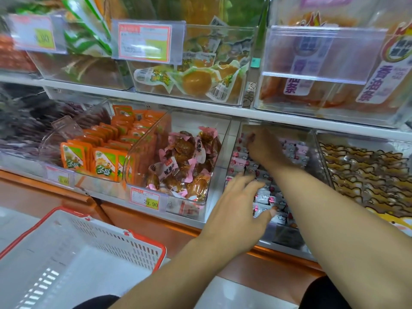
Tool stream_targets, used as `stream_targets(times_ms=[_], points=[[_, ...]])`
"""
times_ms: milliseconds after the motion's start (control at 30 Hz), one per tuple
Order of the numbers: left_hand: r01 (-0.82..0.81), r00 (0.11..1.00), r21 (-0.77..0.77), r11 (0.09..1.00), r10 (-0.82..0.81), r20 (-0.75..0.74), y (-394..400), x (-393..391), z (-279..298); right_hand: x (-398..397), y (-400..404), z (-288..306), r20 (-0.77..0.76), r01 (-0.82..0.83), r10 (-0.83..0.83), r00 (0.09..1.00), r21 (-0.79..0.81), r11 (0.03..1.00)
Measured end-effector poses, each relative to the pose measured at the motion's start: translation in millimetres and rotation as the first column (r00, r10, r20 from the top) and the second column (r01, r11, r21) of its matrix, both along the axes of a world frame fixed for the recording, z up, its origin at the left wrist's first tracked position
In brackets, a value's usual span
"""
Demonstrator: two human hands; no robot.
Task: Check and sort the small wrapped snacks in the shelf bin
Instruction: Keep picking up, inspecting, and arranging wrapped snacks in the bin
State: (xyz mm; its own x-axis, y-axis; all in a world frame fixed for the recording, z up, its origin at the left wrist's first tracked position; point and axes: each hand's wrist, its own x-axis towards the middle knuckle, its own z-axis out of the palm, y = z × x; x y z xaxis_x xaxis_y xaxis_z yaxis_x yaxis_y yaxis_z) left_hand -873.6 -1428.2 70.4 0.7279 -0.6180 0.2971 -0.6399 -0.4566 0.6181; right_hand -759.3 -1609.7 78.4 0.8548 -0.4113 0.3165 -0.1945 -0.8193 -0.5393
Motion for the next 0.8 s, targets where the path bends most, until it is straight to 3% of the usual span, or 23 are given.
stream_targets(times_ms=[133,200,267,300,367,433,500,600,800], points=[[-0.032,0.999,-0.055,0.998,0.033,0.001,7,0,5,-8,11,18,0.333,0.033,-0.07,0.94,0.115,0.993],[-0.06,0.998,-0.14,0.988,0.055,-0.037,11,1,10,-17,14,30,0.421,0.079,-0.144,0.896,0.169,0.983],[-0.136,0.981,-0.285,0.949,0.088,-0.176,16,1,16,-31,16,39,0.419,0.072,-0.271,0.866,0.433,0.899],[-0.191,0.958,-0.365,0.911,0.091,-0.273,19,1,20,-41,19,43,0.375,0.05,-0.349,0.859,0.618,0.785],[-0.311,0.906,-0.46,0.832,0.113,-0.408,27,3,27,-64,29,48,0.274,-0.071,-0.448,0.851,0.906,0.418],[-0.403,0.864,-0.484,0.777,0.148,-0.482,40,7,32,-95,43,49,0.219,-0.19,-0.403,0.889,0.976,0.11],[-0.459,0.784,-0.475,0.751,0.091,-0.614,52,10,33,-125,55,46,0.145,-0.168,-0.305,0.941,0.985,-0.049],[-0.451,0.653,-0.468,0.76,-0.076,-0.753,61,7,34,-155,66,41,0.096,-0.121,-0.172,0.98,0.983,-0.141],[-0.347,0.695,-0.501,0.793,-0.141,-0.705,73,4,32,-189,65,32,0.061,-0.064,-0.021,0.998,0.983,-0.171]])
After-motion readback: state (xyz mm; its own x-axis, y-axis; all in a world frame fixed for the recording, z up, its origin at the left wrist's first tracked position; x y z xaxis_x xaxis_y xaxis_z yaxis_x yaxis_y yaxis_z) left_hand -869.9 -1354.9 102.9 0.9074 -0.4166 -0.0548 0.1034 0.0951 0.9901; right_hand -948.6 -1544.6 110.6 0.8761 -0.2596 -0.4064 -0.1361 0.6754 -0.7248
